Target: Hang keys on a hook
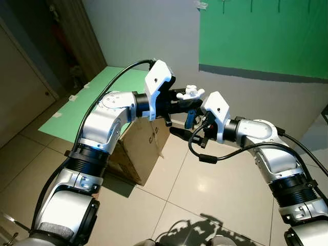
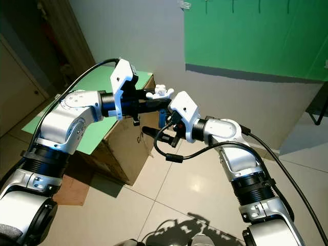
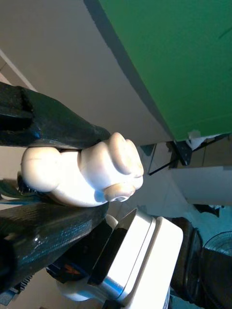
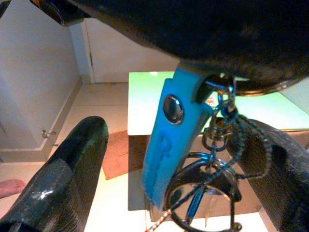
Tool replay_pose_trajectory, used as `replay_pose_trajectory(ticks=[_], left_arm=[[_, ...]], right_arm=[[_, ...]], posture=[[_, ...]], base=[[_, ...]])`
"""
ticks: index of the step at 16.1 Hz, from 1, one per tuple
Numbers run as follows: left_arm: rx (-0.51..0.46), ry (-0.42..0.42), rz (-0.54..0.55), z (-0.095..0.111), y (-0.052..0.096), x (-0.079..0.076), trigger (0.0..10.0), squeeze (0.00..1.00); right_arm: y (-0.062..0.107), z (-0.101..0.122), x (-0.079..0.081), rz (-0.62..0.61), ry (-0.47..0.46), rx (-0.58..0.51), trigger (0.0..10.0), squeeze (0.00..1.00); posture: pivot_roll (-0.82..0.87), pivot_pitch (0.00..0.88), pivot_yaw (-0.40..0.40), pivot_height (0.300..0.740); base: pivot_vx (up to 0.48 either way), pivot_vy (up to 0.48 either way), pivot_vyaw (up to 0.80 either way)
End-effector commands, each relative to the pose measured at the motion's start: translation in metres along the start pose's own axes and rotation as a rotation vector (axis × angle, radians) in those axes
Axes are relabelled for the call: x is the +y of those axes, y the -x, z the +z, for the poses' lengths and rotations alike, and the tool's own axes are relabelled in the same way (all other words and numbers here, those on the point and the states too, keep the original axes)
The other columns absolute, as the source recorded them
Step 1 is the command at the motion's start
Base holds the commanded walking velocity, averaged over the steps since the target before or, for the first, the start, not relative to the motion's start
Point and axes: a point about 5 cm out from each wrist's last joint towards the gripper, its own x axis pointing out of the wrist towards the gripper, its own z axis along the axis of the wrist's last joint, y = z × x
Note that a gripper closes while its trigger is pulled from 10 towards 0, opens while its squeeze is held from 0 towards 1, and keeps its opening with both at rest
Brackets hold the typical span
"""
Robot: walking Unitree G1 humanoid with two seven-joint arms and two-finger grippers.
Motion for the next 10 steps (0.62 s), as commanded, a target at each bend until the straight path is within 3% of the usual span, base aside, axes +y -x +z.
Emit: replay_pose_trajectory(ticks=[1, 2, 3, 7, 8, 9, 10], left_arm=[[0.002, -0.020, 0.007, 0.0049, -0.0005, 0.0028, 0.0, 0.00], [0.002, -0.020, 0.008, 0.0050, -0.0006, 0.0029, 0.0, 0.00], [0.003, -0.018, 0.008, 0.0049, -0.0009, 0.0029, 0.0, 0.00], [0.003, -0.016, 0.011, 0.0043, -0.0014, 0.0032, 0.0, 0.00], [0.004, -0.017, 0.011, 0.0043, -0.0014, 0.0031, 0.0, 0.00], [0.004, -0.017, 0.012, 0.0043, -0.0015, 0.0031, 0.0, 0.00], [0.004, -0.016, 0.012, 0.0043, -0.0017, 0.0031, 0.0, 0.00]], right_arm=[[-0.0030, 0.0082, -0.0028, -0.008, 0.028, -0.017, 10.0, 0.00], [-0.0030, 0.0079, -0.0029, -0.011, 0.027, -0.014, 10.0, 0.00], [-0.0031, 0.0073, -0.0030, -0.013, 0.024, -0.009, 10.0, 1.00], [-0.0044, 0.0076, -0.0057, -0.041, 0.026, -0.007, 10.0, 1.00], [-0.0052, 0.0083, -0.0084, -0.064, 0.017, -0.008, 10.0, 0.17], [-0.0055, 0.0086, -0.0100, -0.075, 0.012, -0.010, 10.0, 0.00], [-0.0056, 0.0086, -0.0105, -0.076, 0.011, -0.012, 2.3, 0.00]], posture=[[-0.28, 0.002, 0.161, 0.740], [-0.28, 0.003, 0.161, 0.740], [-0.28, 0.005, 0.161, 0.740], [-0.28, 0.004, 0.159, 0.740], [-0.28, 0.004, 0.159, 0.740], [-0.28, 0.004, 0.159, 0.740], [-0.28, 0.002, 0.159, 0.740]], base=[[0.000, 0.000, 0.00], [0.000, 0.000, 0.00], [0.000, 0.000, 0.00], [0.000, 0.000, 0.00], [0.000, 0.000, 0.00], [0.000, 0.000, 0.00], [0.000, 0.000, 0.00]])
